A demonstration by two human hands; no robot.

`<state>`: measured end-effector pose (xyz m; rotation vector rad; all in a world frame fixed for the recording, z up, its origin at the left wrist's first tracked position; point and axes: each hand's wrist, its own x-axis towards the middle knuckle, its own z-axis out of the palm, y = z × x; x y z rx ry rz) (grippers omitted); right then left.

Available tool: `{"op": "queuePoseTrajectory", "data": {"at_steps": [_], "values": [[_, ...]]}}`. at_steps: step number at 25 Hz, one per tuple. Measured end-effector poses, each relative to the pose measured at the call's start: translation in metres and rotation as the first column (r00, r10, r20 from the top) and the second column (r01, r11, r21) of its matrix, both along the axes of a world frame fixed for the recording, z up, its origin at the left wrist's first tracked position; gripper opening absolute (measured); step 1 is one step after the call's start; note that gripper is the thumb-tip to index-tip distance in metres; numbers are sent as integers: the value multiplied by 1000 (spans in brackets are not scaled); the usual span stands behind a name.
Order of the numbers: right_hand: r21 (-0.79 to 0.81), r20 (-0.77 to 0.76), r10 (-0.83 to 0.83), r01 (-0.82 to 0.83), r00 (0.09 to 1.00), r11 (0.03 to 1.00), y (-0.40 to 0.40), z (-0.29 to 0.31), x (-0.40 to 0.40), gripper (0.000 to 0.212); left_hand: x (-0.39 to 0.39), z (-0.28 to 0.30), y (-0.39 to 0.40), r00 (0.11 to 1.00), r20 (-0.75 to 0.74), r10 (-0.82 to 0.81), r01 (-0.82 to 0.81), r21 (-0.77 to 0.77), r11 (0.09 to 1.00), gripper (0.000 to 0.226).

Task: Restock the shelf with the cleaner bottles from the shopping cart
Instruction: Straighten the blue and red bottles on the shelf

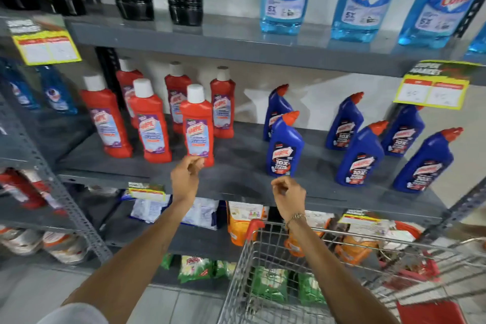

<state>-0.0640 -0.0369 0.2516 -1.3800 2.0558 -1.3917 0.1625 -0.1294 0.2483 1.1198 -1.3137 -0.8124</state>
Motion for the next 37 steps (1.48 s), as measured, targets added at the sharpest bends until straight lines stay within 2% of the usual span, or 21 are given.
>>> {"op": "queuePoseTrajectory", "data": {"at_steps": [1,3,5,8,10,12,14,18,21,26,30,37], "values": [[12,-13,55,-55,998,998,-10,6,11,15,18,2,-4,993,-15,120,-120,-58,991,15],[63,-50,193,-190,980,980,-31,17,36,14,56,5,-17,956,-15,294,-294,-90,952,32],[119,-72,305,-295,950,948,-53,26,54,15,86,4,-37,930,102,352,-349,-47,936,56],[148,-33,338,-330,940,932,-90,34,78,17,113,-2,-63,929,317,193,-250,150,956,84],[200,25,337,-335,941,921,-110,29,88,30,123,-7,-76,907,414,73,-174,213,961,91],[276,110,365,-381,925,883,-127,23,101,59,132,-6,-89,910,414,8,-114,232,966,89],[294,147,381,-408,913,864,-143,16,114,71,143,-4,-98,909,415,-32,-71,230,971,78],[239,161,288,-320,944,917,-160,8,130,55,159,-2,-113,919,375,-125,18,277,961,70],[224,122,270,-291,955,930,-162,6,130,53,158,-1,-121,906,386,-175,57,297,953,66],[227,62,307,-313,950,922,-165,9,126,54,147,-4,-128,920,351,-174,60,314,948,61],[244,3,286,-278,958,929,-161,8,111,53,136,-3,-126,905,385,-181,60,306,950,58],[252,27,201,-202,979,947,-149,3,89,47,127,-5,-119,880,416,-231,109,296,949,57]]}}
